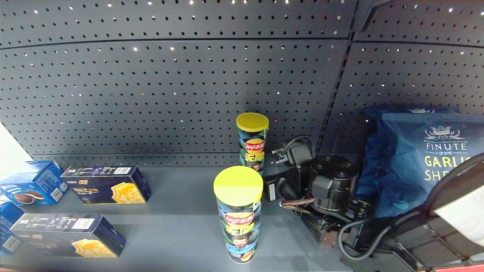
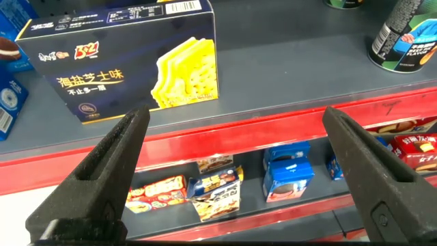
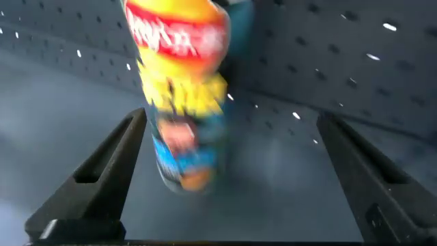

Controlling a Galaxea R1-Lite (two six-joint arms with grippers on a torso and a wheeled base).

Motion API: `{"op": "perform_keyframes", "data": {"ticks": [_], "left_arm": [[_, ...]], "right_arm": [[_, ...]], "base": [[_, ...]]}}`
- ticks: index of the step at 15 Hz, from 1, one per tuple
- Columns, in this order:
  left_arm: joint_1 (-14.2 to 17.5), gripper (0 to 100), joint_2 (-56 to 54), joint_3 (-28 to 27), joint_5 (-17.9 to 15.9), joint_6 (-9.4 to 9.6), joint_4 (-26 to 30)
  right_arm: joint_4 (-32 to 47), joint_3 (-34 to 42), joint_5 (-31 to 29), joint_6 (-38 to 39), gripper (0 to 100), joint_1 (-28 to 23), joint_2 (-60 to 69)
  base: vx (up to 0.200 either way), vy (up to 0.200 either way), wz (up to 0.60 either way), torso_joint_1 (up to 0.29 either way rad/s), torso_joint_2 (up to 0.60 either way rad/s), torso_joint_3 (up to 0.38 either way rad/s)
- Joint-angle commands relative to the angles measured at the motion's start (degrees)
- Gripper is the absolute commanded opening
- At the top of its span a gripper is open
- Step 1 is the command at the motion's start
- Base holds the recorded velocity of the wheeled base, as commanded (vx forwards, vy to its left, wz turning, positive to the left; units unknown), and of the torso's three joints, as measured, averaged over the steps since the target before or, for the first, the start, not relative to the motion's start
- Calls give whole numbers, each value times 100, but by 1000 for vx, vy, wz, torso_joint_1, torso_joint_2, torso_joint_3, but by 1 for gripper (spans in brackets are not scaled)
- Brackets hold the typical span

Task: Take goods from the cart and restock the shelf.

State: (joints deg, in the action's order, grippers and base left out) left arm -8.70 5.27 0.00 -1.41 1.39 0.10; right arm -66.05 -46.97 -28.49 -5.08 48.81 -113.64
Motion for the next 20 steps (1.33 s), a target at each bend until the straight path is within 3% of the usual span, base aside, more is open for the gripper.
{"op": "perform_keyframes", "data": {"ticks": [1,7,12,20], "left_arm": [[0,100,9,0,1,2,8],[0,100,9,0,1,2,-1],[0,100,9,0,1,2,8],[0,100,9,0,1,2,-1]], "right_arm": [[-66,812,1,-19,100,-30,738],[-198,1621,-174,-344,100,-267,1775],[-84,2632,-227,-968,100,-803,3445],[945,3713,-218,-1162,100,-1225,6055]], "base": [[0,0,0,0,0,0],[0,0,0,0,0,0],[0,0,0,0,0,0],[0,0,0,0,0,0]]}}
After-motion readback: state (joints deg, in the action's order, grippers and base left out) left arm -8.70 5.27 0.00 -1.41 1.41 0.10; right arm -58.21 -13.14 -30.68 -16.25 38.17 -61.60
